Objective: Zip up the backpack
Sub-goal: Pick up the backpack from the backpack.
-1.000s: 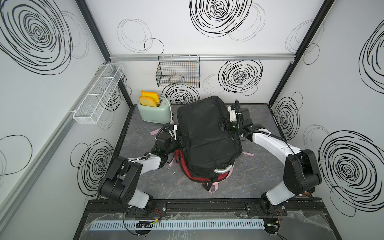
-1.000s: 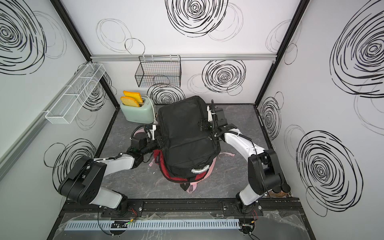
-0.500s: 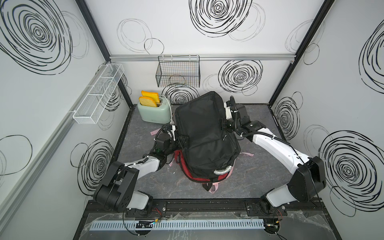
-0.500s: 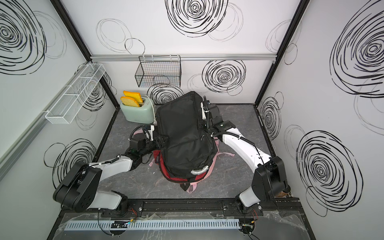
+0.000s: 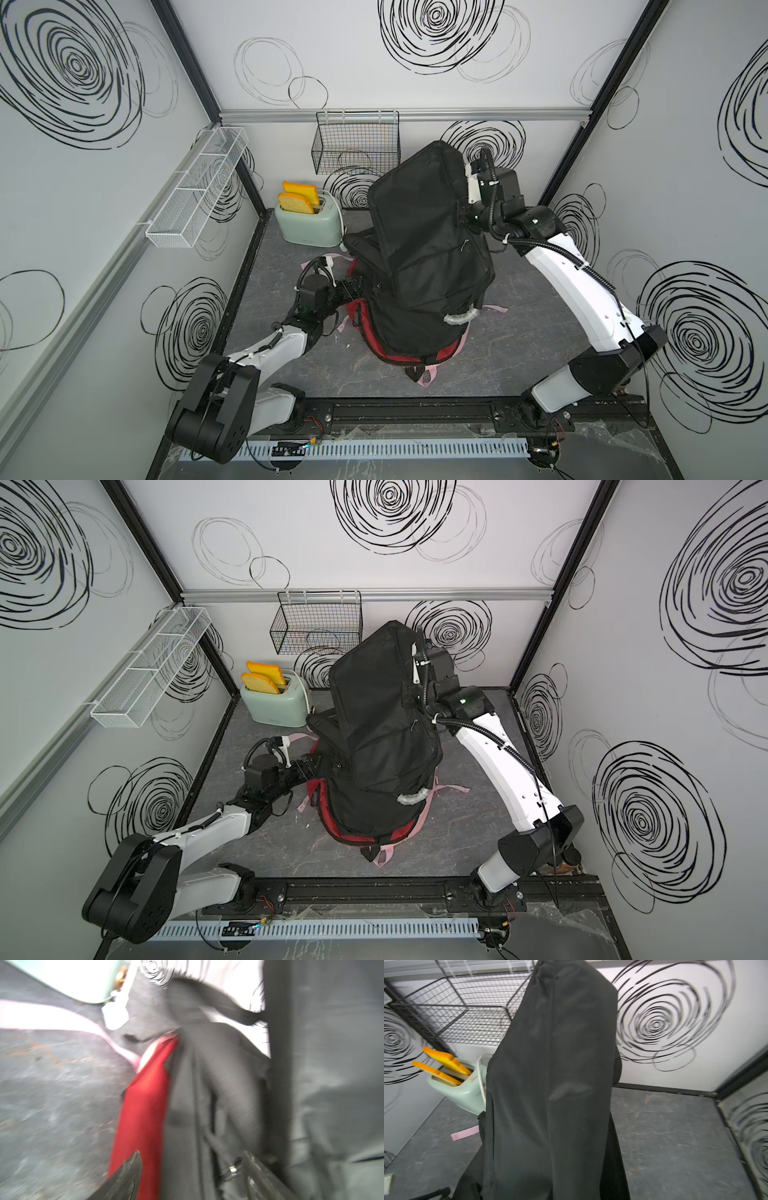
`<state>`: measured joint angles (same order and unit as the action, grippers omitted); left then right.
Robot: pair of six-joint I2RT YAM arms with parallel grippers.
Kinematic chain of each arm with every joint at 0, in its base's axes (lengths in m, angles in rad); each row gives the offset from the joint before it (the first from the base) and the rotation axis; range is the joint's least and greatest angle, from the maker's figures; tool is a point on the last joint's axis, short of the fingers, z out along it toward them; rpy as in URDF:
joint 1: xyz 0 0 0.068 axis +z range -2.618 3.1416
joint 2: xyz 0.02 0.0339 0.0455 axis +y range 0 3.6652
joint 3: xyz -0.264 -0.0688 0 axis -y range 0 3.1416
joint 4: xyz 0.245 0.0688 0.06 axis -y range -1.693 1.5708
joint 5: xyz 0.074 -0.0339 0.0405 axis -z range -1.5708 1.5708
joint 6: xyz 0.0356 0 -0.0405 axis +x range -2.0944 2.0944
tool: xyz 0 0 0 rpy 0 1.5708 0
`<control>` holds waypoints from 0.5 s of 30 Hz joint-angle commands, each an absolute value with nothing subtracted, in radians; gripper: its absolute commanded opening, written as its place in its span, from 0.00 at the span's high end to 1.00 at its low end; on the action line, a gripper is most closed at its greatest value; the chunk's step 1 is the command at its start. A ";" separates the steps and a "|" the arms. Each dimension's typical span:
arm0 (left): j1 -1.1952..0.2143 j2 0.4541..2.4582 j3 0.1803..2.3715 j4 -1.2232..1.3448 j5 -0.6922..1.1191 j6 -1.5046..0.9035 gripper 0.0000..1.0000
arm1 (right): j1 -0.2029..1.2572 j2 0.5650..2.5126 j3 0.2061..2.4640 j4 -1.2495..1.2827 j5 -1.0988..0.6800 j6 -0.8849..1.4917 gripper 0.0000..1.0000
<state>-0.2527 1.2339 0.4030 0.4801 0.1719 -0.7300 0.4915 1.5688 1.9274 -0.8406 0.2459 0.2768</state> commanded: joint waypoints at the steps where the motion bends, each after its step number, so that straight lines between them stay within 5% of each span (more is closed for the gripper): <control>1: -0.242 1.218 0.397 0.461 0.134 -0.738 0.22 | 0.459 1.570 2.058 -0.936 0.413 0.282 1.00; 9: -0.235 1.220 0.393 0.458 0.135 -0.741 0.24 | 0.416 1.618 2.241 -1.094 0.630 0.251 1.00; 15: -0.227 1.216 0.390 0.453 0.129 -0.743 0.25 | 0.321 1.597 2.187 -1.082 0.603 0.238 1.00</control>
